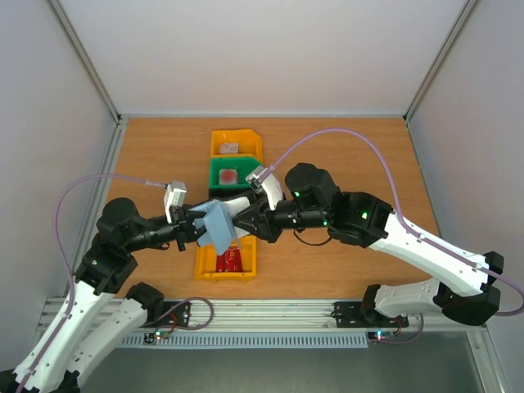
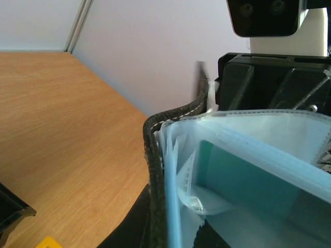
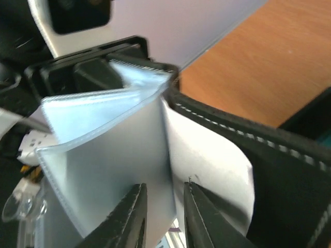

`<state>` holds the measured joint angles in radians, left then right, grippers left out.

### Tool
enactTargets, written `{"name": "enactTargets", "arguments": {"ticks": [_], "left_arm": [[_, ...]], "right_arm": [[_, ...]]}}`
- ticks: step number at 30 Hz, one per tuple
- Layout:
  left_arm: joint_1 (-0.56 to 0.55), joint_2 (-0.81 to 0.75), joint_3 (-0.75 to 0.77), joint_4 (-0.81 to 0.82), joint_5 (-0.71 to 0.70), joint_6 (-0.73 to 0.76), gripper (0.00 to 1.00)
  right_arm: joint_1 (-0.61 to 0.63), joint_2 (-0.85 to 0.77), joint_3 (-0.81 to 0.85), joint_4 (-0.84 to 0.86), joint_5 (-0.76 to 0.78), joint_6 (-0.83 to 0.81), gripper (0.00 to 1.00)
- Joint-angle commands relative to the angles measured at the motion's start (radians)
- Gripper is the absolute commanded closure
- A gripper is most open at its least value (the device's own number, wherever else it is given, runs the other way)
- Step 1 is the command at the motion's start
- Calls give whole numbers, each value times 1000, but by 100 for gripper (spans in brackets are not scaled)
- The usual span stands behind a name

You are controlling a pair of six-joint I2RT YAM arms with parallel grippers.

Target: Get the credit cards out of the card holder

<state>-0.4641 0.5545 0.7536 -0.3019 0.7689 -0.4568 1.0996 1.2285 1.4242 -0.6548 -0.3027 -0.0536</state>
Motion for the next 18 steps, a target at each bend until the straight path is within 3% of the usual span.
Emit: {"name": "enactTargets", "arguments": {"ticks": [1,8,13,18], "left_arm": [[-5,-7,-3,48,-12,-23,100],[-7,7,1,40,-36,-39,100],[-7,23,27,-77,-164,3,100],[-7,34,28,-91,-166,19,100]], "right_arm": [[6,3,30,-49,132,-9,75],[30,45,69,-50,7,-70,51],[32,4,67,-67,58,-95,48],[62,40,77,-72,148,-107,44]]}}
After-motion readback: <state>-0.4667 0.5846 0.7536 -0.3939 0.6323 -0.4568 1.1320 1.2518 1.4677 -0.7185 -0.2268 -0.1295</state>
